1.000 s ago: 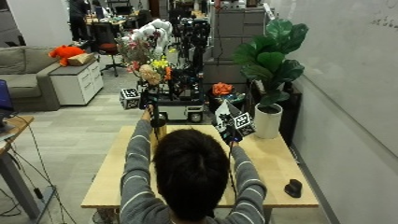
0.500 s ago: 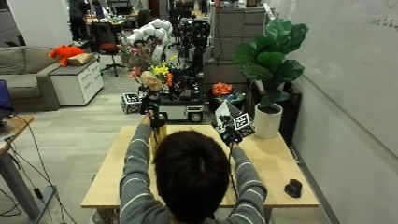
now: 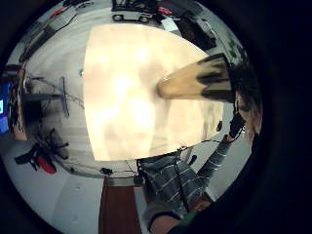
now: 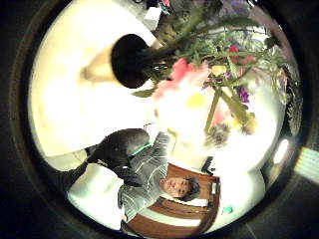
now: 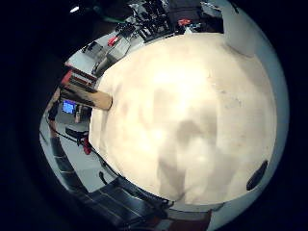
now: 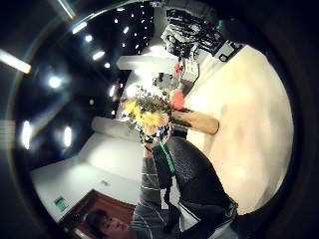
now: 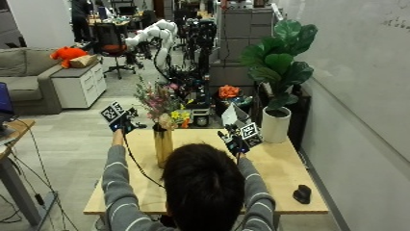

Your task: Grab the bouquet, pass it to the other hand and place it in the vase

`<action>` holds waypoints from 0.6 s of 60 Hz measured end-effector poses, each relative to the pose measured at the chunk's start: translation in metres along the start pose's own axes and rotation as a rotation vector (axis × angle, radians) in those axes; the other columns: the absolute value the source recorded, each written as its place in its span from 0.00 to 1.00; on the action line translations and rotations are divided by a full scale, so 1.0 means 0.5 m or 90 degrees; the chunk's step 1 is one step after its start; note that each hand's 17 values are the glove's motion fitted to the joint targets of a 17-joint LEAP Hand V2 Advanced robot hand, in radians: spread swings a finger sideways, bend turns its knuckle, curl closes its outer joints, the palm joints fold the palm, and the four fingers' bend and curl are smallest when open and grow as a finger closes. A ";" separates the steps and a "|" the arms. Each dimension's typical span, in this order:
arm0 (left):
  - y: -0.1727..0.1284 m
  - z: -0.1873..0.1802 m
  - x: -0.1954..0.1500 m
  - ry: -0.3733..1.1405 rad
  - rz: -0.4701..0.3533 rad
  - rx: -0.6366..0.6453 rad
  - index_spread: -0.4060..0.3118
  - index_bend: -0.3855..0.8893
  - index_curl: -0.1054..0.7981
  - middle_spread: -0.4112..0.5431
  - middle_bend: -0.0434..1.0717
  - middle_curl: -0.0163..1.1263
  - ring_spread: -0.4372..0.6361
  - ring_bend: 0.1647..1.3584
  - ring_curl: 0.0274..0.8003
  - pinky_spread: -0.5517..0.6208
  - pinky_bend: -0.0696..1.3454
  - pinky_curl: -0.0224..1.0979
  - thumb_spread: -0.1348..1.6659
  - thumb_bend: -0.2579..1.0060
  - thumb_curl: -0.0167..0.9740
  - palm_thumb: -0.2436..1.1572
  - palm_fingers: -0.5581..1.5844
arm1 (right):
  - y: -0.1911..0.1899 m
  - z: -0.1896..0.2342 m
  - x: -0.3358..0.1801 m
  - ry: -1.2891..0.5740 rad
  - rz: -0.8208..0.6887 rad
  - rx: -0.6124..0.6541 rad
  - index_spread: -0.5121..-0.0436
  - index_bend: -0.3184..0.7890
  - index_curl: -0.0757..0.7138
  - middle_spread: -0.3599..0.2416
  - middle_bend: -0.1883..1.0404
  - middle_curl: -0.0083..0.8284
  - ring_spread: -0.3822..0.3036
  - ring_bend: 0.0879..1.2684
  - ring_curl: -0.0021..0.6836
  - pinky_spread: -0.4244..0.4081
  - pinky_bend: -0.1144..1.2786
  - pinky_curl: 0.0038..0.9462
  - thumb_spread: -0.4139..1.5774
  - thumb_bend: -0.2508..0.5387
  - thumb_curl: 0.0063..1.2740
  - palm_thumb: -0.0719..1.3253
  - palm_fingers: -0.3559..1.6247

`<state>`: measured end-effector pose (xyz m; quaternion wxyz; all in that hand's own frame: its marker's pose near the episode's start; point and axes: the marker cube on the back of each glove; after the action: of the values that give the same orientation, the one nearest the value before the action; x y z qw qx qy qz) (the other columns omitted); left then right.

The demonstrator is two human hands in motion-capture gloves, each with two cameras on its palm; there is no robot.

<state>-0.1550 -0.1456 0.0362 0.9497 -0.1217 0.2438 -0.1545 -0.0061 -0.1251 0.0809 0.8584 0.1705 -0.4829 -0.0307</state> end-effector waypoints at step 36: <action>0.156 -0.003 -0.129 0.107 0.167 0.003 0.83 0.34 0.13 0.99 0.17 0.15 0.96 0.24 0.29 0.95 0.25 0.28 0.50 0.17 0.38 0.37 0.13 | 0.048 -0.033 -0.013 0.043 -0.059 0.046 0.29 0.43 0.47 0.43 0.29 0.38 0.50 0.19 0.46 0.82 0.29 0.37 0.76 0.29 0.24 0.35 0.40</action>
<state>-0.1913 -0.0512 0.0385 0.9383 -0.0731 0.3358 -0.0395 0.0018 -0.0967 0.0753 0.8651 0.2241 -0.4462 -0.0471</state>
